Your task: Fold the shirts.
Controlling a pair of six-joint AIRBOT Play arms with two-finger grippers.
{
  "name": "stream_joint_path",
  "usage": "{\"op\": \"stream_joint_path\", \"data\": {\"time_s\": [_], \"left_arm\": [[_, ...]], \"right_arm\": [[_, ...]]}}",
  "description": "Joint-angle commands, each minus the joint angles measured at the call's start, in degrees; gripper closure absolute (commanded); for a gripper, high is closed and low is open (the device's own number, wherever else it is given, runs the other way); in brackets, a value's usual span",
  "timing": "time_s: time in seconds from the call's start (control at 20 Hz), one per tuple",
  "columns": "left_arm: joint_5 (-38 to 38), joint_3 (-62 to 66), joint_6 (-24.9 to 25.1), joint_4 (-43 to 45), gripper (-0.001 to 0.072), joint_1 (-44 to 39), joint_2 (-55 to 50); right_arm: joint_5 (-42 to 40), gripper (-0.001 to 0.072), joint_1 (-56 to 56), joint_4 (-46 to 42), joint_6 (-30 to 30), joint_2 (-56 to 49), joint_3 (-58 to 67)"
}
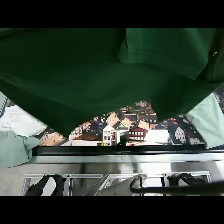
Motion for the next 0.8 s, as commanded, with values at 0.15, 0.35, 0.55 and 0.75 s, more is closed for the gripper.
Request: {"op": "stream_joint_path", "data": {"time_s": [0.15, 0.35, 0.55, 0.75], "left_arm": [[4.6, -0.5, 2.6, 3.1, 0.0695, -16.6, -15.1], [12.4, -0.4, 3.5, 21.1, 0.0695, -28.3, -33.6], [23.5, -0.4, 3.1, 21.4, 0.0695, -29.9, -49.6], [25.4, -0.4, 3.2, 21.4, 0.0694, -29.7, -58.8]], "right_arm": [[10.4, 0.0691, -0.1, -3.3, -0.2, -12.0, -7.1], [5.1, 0.0691, -0.1, -5.9, -3.7, -24.6, -15.7], [-4.6, 0.0691, 0.0, -6.4, -4.9, -40.4, -16.6], [-8.3, 0.0690, 0.7, -6.3, -5.0, -50.7, -16.6]]}}
